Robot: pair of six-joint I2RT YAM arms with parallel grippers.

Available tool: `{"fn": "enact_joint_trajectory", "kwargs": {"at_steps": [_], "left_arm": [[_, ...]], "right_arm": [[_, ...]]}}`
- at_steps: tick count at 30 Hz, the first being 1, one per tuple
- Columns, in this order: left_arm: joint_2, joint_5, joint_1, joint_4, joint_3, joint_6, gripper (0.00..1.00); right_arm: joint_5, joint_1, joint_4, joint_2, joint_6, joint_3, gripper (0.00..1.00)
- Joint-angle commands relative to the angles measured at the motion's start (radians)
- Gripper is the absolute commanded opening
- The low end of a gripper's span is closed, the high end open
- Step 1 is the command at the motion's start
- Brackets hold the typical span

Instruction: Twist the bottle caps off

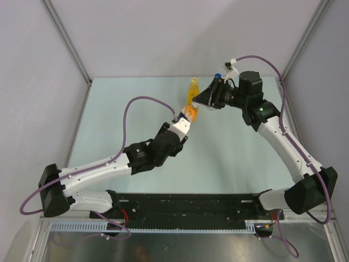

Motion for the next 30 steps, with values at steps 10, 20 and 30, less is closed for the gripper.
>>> {"fn": "enact_joint_trajectory", "kwargs": {"at_steps": [10, 20, 30], "left_arm": [[-0.005, -0.005, -0.010, 0.020, 0.027, -0.019, 0.00], [-0.051, 0.110, -0.007, 0.034, 0.003, -0.045, 0.00], [-0.222, 0.431, 0.029, 0.229, -0.120, -0.026, 0.00]], "right_arm": [[-0.043, 0.020, 0.042, 0.020, 0.009, 0.041, 0.10], [-0.156, 0.020, 0.094, 0.000, -0.063, 0.031, 0.00], [-0.347, 0.020, 0.299, -0.101, -0.125, -0.059, 0.00]]}}
